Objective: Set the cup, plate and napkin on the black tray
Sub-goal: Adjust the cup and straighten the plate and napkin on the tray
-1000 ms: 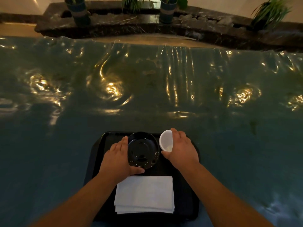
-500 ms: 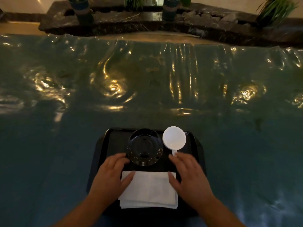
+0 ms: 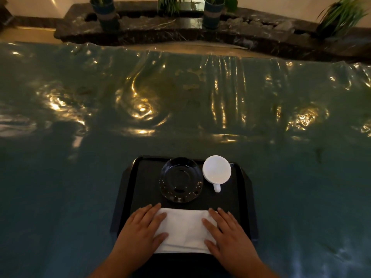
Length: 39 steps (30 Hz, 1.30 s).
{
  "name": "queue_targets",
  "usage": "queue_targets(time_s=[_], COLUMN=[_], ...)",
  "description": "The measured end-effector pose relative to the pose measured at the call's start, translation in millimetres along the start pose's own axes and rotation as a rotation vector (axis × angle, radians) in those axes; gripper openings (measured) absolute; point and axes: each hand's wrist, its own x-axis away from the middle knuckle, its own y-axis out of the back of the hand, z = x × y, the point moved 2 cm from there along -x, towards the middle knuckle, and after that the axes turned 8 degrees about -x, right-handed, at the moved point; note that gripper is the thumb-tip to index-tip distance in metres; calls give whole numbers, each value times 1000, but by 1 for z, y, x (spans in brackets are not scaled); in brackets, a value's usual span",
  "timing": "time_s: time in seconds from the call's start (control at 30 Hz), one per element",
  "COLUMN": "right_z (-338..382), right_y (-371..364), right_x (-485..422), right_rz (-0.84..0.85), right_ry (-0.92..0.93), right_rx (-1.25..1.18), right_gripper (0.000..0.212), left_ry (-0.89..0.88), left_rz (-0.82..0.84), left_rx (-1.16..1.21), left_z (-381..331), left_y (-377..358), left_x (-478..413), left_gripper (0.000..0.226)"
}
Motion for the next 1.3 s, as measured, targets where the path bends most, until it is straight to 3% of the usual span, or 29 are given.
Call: queue_targets(time_s=[0.43,1.3], right_z=[-3,-7], right_y=[1,9], right_x=[-16,-38], right_rz=[110,105], right_ry=[-57,-88], right_rx=[35,19], right_gripper=[60,56], left_ry=[135,232], left_rz=[179,154], left_rx=[30,-26], left_z=[10,13], left_y=[4,16], left_x=[-6,-28], left_gripper=[57,61])
